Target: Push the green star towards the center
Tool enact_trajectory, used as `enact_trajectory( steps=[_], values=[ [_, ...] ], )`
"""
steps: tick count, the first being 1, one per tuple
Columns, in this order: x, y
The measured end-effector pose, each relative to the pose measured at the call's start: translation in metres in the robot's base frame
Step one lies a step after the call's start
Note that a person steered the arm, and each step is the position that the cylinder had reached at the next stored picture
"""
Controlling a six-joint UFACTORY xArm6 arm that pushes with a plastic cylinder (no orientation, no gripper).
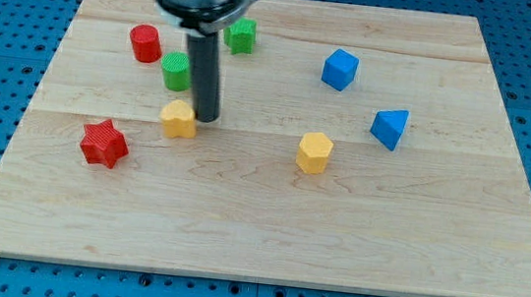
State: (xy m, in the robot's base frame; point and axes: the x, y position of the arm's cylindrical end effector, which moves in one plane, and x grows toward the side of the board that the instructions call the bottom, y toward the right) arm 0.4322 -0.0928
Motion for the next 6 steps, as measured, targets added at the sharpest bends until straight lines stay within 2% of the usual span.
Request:
enact_trajectory(
  steps=[1,2,3,4,5,6],
  values=[
    [0.002,0.018],
    [-0.047,0.062],
    [-0.056,0.103],
    [-0.056,0.106],
    [-0.087,0.069],
    [-0.132,0.086]
  ],
)
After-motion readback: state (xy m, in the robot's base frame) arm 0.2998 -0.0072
